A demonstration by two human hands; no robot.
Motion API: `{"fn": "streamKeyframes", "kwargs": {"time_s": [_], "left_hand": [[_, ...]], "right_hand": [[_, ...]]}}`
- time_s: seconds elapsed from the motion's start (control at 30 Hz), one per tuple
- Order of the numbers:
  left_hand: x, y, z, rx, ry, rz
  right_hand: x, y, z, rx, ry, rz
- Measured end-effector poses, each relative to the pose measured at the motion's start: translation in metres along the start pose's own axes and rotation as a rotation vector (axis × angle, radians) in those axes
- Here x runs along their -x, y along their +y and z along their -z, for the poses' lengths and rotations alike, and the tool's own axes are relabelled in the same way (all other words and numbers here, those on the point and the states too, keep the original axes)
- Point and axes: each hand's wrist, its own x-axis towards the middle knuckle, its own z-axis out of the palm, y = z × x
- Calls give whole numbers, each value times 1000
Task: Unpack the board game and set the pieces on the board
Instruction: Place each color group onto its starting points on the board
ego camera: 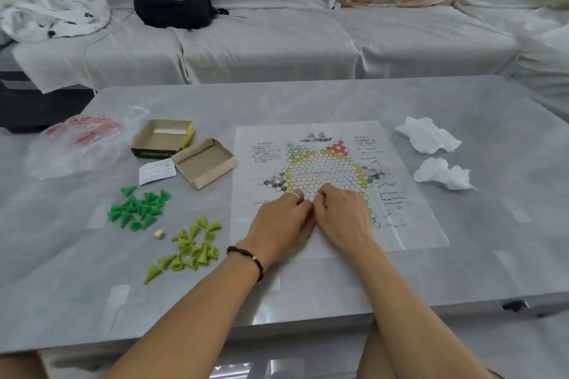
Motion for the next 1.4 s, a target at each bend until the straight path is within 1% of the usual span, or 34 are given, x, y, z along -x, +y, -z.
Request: {"fn": "streamKeyframes", "kwargs": {"time_s": [0.1, 0.2, 0.3, 0.4, 0.47, 0.63, 0.7, 0.8, 0.83, 0.93, 1.0, 1.07, 1.17, 1.23, 1.3, 1.4], "left_hand": [[6, -3, 3, 81, -8, 53], [17, -8, 10, 137, 2, 89], [28, -15, 16, 69, 21, 124], [33, -20, 18, -13, -37, 179], [30, -21, 17, -33, -70, 176], [17, -19, 17, 88, -133, 107], [18, -20, 15, 102, -102, 89], [26, -20, 16, 98, 17, 67], [28, -20, 15, 110, 13, 67], [25, -18, 13, 96, -98, 16], [18, -17, 10, 88, -159, -14], [9, -16, 10, 93, -188, -24], [2, -15, 10, 118, -141, -78], [3, -14, 8, 139, -119, -108], [8, -15, 5, 181, -99, -83], [19, -27, 8, 241, -63, 12]], "right_hand": [[1, -2, -3, 14, -10, -21], [0, -3, -1, -17, -34, -3], [1, -5, 3, -84, -99, 34], [3, -3, 4, -121, -141, 79], [3, -3, 5, -176, -171, 53], [2, -5, 13, -223, -204, -7], [3, -1, 16, -285, -191, -66], [9, 6, 14, -246, -73, -76], [13, 6, 11, -235, -33, -65], [21, 0, 1, -199, 20, -18], [21, -1, -5, -139, 13, 18], [18, 0, -6, -171, -36, 27], [14, 3, -3, -233, -85, 4], [16, 6, -1, -261, -52, -18], [19, 13, 0, -269, -22, -34], [21, 20, 3, -248, -68, -2]]}}
